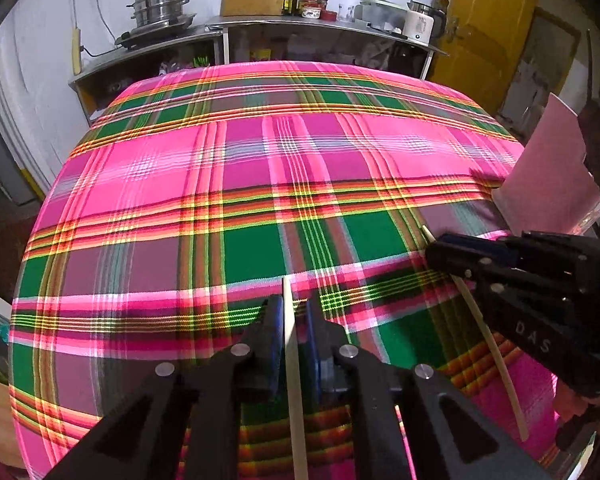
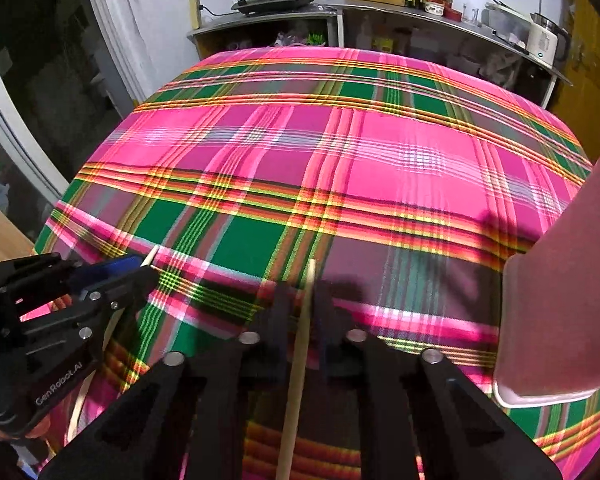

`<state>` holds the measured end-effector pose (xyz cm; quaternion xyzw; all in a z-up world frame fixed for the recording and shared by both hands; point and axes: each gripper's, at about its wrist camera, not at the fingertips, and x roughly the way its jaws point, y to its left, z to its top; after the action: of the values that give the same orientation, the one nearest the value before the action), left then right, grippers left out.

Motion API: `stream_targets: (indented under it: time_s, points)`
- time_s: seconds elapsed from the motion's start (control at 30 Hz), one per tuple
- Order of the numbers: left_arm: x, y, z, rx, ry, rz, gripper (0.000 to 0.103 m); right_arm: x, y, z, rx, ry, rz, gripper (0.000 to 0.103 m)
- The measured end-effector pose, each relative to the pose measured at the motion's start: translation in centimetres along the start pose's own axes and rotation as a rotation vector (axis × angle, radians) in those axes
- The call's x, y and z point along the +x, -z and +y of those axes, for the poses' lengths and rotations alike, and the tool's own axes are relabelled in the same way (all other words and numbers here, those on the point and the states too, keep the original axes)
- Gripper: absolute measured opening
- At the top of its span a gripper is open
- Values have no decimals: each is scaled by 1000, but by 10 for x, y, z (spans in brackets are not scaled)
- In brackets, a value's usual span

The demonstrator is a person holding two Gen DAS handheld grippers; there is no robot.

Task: Organize utensils
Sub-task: 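Lift both wooden chopsticks upright and carry them toward the pink holder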

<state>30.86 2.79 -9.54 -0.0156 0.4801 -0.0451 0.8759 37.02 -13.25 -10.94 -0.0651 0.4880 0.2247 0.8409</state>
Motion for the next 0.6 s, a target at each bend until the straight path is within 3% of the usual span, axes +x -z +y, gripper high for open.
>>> stream_targets:
  time_s: [0.07,0.3,0.6]
  points:
    - [0,-2,0,-2,-2,2,5,0,-1,-2,11,-9,6,6]
    - [-5,-4,9,-50,50,5,5,-15,-1,0,11,-32,-14,6]
    - [-54,-17,9,-45,81,-86,5,-67,-5,4,7,-43,-115,5]
